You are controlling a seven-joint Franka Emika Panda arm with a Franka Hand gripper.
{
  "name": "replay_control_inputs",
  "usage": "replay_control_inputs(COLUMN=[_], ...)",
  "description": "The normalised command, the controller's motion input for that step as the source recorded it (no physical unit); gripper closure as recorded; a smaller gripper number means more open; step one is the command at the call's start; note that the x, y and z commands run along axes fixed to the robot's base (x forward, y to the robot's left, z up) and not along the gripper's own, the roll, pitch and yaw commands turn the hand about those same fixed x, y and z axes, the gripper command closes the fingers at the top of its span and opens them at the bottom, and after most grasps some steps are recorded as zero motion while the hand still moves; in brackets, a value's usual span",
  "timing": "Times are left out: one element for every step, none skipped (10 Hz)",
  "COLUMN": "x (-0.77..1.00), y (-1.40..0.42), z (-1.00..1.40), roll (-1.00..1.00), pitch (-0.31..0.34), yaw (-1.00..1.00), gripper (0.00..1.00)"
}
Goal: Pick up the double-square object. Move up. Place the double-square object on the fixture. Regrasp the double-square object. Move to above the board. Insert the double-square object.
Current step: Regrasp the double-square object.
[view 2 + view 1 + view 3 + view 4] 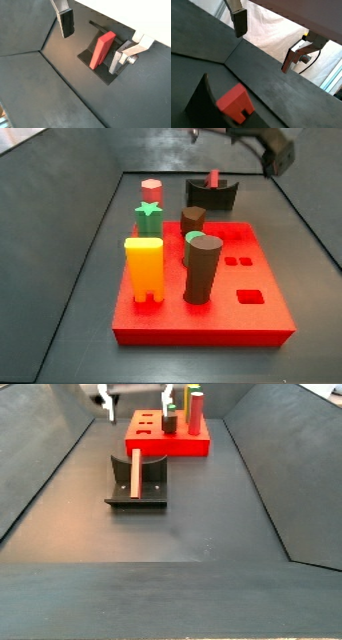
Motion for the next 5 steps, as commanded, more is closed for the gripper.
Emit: replay_control_inputs(x=[0.1, 0.11, 0.12, 0.13, 0.14], y=[0.03, 0.02, 0.02, 0.01, 0.01], z=[-1.0, -1.0, -1.0, -1.0, -1.0], roll=[0.11, 0.1, 0.09, 0.08, 0.08], pitch=[-0.044, -0.051, -0.05, -0.051, -0.042], yaw=[0.09, 0.07, 0.06, 0.04, 0.03], gripper=[0.0, 0.0, 0.0, 0.0, 0.0])
